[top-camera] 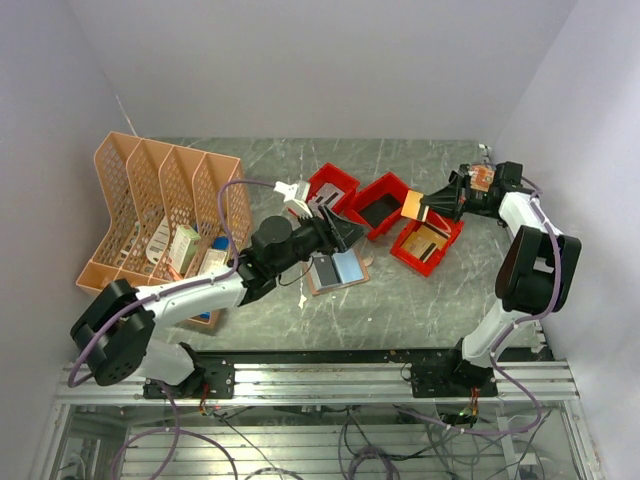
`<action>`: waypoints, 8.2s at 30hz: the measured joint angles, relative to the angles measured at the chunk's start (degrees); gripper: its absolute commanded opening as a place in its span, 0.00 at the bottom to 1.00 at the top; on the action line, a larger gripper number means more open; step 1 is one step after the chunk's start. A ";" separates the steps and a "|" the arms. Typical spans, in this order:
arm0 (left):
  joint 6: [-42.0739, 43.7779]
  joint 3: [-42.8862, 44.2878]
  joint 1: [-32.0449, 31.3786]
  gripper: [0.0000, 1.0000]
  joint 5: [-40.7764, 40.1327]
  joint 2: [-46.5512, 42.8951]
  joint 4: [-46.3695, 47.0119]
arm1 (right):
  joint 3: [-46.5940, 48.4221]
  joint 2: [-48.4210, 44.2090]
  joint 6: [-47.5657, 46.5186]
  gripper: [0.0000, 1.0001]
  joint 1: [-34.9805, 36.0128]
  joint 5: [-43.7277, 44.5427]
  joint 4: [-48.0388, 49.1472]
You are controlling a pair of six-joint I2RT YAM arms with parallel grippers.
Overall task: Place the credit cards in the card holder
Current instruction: Pick up the credit card from the storage box, then insert the credit card into the card holder.
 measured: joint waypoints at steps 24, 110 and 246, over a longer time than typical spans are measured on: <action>13.16 -19.93 2.84 0.76 5.97 -12.96 8.09 | 6.12 -7.80 -72.37 0.00 23.85 17.27 -18.97; 9.53 -12.63 17.73 0.07 26.67 5.40 -0.98 | -7.30 -4.22 -104.35 0.07 35.91 56.96 3.13; 2.67 -6.05 19.04 0.07 19.67 19.85 -11.08 | -6.82 4.79 -102.57 0.04 41.24 57.88 7.85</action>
